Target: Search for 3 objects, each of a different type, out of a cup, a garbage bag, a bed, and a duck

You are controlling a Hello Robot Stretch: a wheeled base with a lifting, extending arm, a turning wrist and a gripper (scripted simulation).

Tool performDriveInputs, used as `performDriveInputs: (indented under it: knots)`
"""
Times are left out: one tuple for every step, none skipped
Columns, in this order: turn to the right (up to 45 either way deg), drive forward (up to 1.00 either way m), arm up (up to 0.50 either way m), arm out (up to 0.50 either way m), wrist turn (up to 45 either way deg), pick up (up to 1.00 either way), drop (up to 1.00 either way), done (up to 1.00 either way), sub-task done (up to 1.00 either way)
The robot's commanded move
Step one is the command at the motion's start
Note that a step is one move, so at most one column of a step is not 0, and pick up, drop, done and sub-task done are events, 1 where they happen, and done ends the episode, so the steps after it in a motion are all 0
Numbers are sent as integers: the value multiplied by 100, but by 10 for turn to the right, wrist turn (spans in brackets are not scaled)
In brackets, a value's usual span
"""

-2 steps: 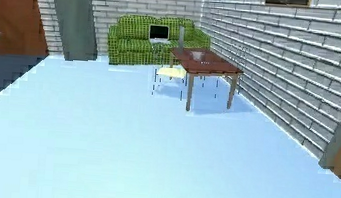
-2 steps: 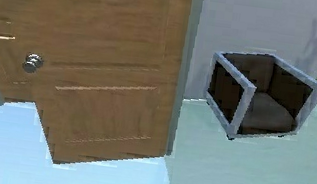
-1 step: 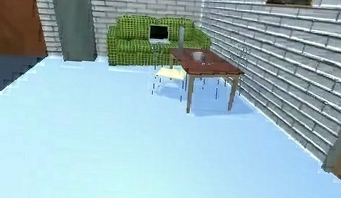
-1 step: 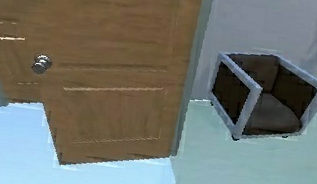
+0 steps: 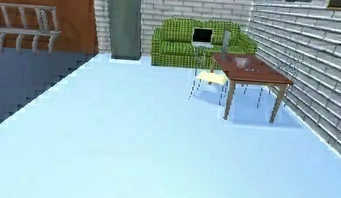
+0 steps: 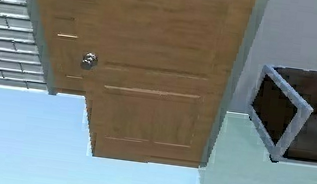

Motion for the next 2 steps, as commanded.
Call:
performDriveInputs:
  knots:
    - [0, 65, 0, 0, 0, 0, 0, 0, 0]
    - [-420, 0, 0, 0, 0, 0, 0, 0, 0]
